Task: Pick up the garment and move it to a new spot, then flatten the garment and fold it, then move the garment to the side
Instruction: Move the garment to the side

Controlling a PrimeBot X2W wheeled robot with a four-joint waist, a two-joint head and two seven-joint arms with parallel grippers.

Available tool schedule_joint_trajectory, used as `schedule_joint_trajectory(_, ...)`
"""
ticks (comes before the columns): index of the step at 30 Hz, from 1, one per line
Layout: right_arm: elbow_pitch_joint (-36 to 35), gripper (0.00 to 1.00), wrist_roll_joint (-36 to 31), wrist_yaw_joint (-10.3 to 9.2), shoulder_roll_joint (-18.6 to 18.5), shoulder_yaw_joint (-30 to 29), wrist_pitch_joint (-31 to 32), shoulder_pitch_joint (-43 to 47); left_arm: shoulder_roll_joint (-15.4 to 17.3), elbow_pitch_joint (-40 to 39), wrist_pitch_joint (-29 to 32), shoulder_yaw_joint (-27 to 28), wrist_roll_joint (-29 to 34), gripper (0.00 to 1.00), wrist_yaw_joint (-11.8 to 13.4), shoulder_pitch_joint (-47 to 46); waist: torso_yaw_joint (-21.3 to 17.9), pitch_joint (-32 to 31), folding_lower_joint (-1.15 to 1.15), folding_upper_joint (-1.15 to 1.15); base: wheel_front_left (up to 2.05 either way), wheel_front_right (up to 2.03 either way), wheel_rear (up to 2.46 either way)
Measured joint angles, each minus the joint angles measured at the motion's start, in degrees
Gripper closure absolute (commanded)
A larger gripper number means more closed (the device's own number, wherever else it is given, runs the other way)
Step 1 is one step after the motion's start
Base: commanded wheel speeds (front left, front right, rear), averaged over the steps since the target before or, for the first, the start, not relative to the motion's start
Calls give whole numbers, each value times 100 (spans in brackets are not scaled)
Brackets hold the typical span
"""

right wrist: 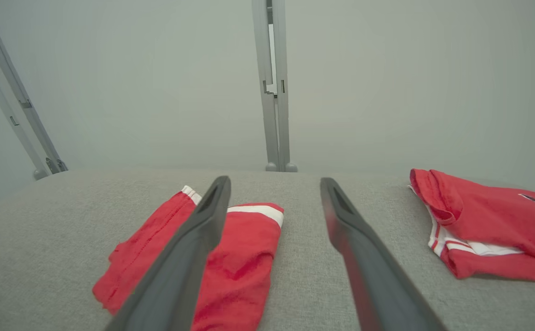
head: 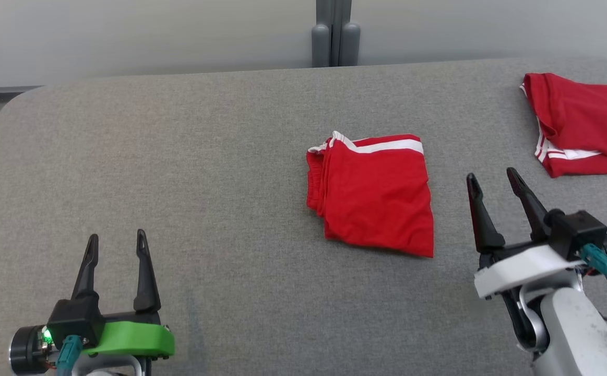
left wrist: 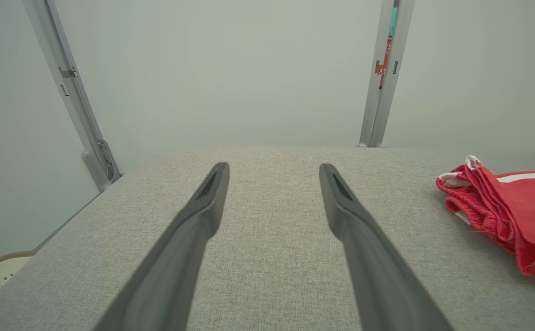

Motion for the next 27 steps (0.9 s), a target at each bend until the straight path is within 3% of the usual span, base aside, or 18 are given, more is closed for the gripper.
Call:
schedule_joint_trajectory(12, 1400, 0, 190, 0, -204, 432, 104, -1568, 0, -41, 0, -342, -120, 0, 192, -359, 228, 469, 0, 0, 0, 0, 0)
schedule_joint_trajectory(27, 3308, 0, 736, 0, 14, 678, -18, -2108, 0, -36, 0, -630, -163, 0, 327, -691, 498, 1046, 0, 0, 0, 0, 0)
